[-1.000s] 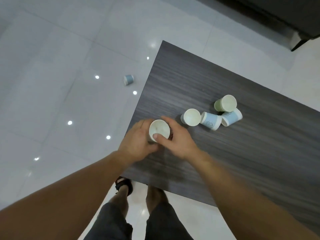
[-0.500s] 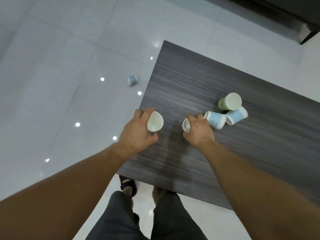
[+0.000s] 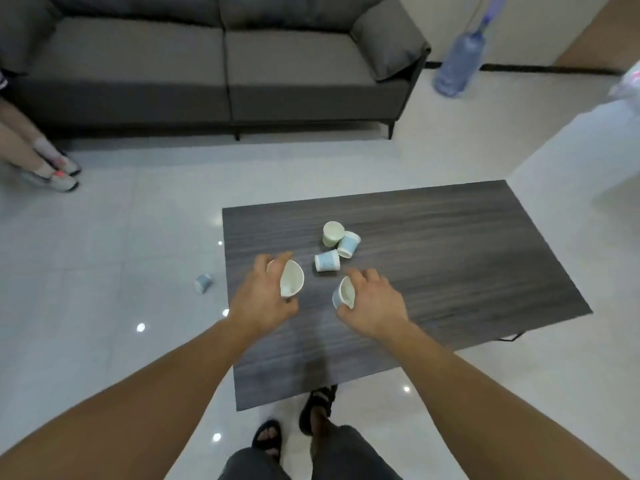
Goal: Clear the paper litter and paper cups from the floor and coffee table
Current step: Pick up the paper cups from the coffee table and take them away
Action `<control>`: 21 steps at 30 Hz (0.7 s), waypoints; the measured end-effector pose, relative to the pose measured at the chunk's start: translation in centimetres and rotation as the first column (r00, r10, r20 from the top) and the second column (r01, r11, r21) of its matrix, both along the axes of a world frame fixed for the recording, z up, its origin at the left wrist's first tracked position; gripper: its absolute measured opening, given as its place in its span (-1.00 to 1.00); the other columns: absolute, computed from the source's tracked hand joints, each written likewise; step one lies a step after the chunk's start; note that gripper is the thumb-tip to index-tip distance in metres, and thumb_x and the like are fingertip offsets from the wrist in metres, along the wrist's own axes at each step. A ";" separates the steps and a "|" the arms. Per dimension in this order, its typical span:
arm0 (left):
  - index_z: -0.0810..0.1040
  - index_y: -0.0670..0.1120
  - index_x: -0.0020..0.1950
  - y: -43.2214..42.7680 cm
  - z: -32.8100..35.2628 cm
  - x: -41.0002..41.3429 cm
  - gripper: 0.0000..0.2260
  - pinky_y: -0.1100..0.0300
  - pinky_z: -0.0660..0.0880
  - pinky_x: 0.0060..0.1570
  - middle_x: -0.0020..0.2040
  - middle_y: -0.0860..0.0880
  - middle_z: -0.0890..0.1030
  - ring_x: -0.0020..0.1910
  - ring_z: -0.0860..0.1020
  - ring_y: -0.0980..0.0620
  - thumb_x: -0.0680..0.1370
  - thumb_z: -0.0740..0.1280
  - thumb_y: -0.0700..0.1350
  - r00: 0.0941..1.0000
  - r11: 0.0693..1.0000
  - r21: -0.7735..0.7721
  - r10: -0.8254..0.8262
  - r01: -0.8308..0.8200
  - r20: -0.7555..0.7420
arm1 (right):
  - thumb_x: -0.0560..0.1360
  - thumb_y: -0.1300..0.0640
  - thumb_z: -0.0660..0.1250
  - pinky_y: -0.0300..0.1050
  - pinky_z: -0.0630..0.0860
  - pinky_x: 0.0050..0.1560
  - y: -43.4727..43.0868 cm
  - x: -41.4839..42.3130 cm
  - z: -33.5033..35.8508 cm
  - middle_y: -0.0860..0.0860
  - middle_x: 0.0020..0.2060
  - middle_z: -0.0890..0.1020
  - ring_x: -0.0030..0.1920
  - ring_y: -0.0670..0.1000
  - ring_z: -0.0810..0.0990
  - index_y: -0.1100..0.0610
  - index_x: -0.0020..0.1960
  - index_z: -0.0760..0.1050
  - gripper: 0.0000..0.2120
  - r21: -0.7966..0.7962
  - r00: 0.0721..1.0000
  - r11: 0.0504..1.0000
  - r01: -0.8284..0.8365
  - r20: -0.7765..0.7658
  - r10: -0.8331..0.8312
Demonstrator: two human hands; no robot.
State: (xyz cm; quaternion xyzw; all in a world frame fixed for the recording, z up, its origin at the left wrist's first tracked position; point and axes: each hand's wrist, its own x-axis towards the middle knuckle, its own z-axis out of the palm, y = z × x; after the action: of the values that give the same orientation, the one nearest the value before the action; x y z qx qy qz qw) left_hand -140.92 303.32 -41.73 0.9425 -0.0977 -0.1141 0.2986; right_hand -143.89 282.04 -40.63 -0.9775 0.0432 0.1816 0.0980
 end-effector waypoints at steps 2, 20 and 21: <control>0.19 0.09 0.49 -2.5 2.4 -1.3 -0.28 0.15 0.47 0.00 0.33 0.00 0.26 0.11 0.48 -0.07 0.40 0.44 -0.01 0.994 0.994 0.011 -0.106 0.106 0.008 | 0.45 -0.18 0.28 0.04 0.45 0.07 -2.6 -3.7 2.4 0.02 0.30 0.35 0.25 0.12 0.39 -0.07 0.48 0.17 -0.34 -0.004 0.996 0.996 0.084 0.019 -0.084; 0.23 0.03 0.46 -44.7 8.7 -26.4 -0.29 0.10 0.44 0.07 0.28 -0.02 0.28 0.18 0.45 -0.09 0.36 0.43 0.00 0.443 0.454 0.114 -0.890 0.884 0.105 | 0.44 -0.19 0.26 0.01 0.49 0.09 -31.2 -44.8 8.0 0.03 0.29 0.39 0.22 0.12 0.44 -0.08 0.49 0.18 -0.33 0.079 0.500 0.524 0.848 0.208 -0.841; 0.21 0.03 0.47 -46.9 8.6 -28.8 -0.28 0.09 0.46 0.09 0.30 -0.01 0.27 0.19 0.45 -0.08 0.36 0.43 0.01 0.406 0.415 0.113 -0.909 0.903 0.099 | 0.44 -0.19 0.26 0.01 0.49 0.09 -32.4 -47.4 8.1 0.03 0.29 0.39 0.22 0.11 0.44 -0.08 0.49 0.19 -0.34 0.080 0.463 0.486 0.870 0.208 -0.862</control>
State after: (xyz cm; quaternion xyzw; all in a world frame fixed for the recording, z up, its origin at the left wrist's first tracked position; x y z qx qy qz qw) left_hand -169.76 256.45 -33.13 0.7516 -0.6103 -0.1906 0.1620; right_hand -191.34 249.61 -32.56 -0.8358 0.5245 -0.0032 0.1621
